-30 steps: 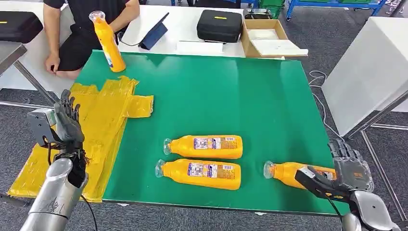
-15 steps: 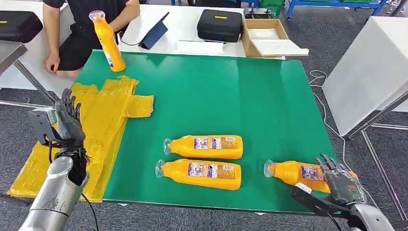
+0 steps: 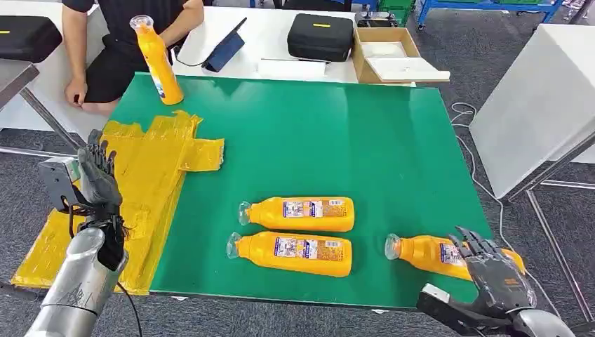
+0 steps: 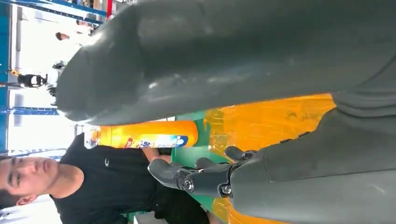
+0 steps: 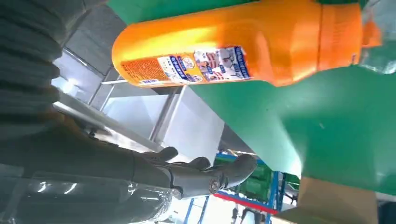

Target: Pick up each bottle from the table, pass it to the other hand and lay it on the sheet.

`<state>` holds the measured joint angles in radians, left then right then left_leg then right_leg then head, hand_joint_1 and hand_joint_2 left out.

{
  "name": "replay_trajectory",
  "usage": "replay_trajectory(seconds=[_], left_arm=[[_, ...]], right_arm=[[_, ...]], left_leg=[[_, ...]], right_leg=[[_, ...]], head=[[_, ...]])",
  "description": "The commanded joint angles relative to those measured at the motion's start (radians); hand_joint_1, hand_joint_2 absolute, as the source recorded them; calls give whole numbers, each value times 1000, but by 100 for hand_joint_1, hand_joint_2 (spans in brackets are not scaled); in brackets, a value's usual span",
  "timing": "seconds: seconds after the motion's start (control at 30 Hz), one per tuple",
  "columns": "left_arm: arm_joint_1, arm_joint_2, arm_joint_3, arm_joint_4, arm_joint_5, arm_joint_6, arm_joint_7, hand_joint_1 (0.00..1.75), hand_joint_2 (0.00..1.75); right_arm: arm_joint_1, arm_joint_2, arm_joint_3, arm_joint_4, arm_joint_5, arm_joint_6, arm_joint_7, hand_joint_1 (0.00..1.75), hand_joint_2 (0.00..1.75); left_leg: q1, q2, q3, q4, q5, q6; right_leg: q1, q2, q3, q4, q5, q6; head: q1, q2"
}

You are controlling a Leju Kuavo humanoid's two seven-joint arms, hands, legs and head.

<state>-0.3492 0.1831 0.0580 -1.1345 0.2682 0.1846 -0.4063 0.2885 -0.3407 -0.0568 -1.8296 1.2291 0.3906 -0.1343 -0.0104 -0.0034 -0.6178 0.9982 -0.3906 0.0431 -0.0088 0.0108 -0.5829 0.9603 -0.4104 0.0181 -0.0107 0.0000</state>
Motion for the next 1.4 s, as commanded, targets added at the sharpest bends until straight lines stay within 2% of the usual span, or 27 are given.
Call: replay_trajectory(seconds=[0.03,0.3,0.43,0.57,0.67,0.83,0.97,1.13,1.27,1.4], left_arm=[[-35,-4,0,61,0,0,2,0,0],[-19,-12,26,35,-9,6,5,0,0],[-23,-11,26,39,-8,1,7,0,0],[-36,-24,11,47,-12,1,14,0,0],[-39,-35,-10,48,-12,10,19,0,0],[-27,-31,-23,35,-5,16,16,0,0],[-17,-28,-27,28,-1,12,17,0,0],[5,-25,-35,13,8,9,10,0,0],[21,-32,-27,-16,10,17,9,0,0],[27,-34,-22,-27,9,20,11,0,0]], right_arm=[[-2,4,29,-5,-2,9,3,0,175],[21,7,23,-26,69,-3,57,0,175],[59,-6,-17,5,140,74,98,0,175],[95,27,-107,55,153,114,108,0,175],[111,89,-247,136,228,105,42,0,175],[68,149,-424,214,342,58,-55,0,175],[57,132,-468,232,342,31,-36,0,175],[-8,90,-488,319,342,-87,18,0,175],[-65,102,-536,354,342,-111,-12,0,175],[-68,92,-526,368,342,-130,-1,0,175]], left_leg=[[0,-1,3,-1,-2,-4],[0,-1,3,-1,-1,-4],[0,-2,3,-1,-1,-3],[0,-4,4,-1,-2,-5],[0,-4,2,-2,0,-2],[0,-5,4,-2,-1,-3],[-1,-3,2,-1,-1,-3],[-1,-1,4,-2,-2,-4],[-1,0,1,-1,-1,-2],[0,0,1,-1,-1,-2]], right_leg=[[0,-2,3,0,-2,-1],[0,-2,3,0,-2,-1],[0,-3,3,0,-2,-1],[0,-5,5,-1,-3,-1],[0,-5,3,-2,-1,-1],[0,-6,5,-2,-2,-1],[0,-4,3,-1,-2,-1],[0,-2,4,-3,-1,-1],[0,0,1,-2,0,-1],[0,-1,1,-2,-1,-1]], head=[[0,0],[0,0],[0,0],[0,0],[0,0],[0,0],[0,0],[0,0],[0,0],[0,0]])
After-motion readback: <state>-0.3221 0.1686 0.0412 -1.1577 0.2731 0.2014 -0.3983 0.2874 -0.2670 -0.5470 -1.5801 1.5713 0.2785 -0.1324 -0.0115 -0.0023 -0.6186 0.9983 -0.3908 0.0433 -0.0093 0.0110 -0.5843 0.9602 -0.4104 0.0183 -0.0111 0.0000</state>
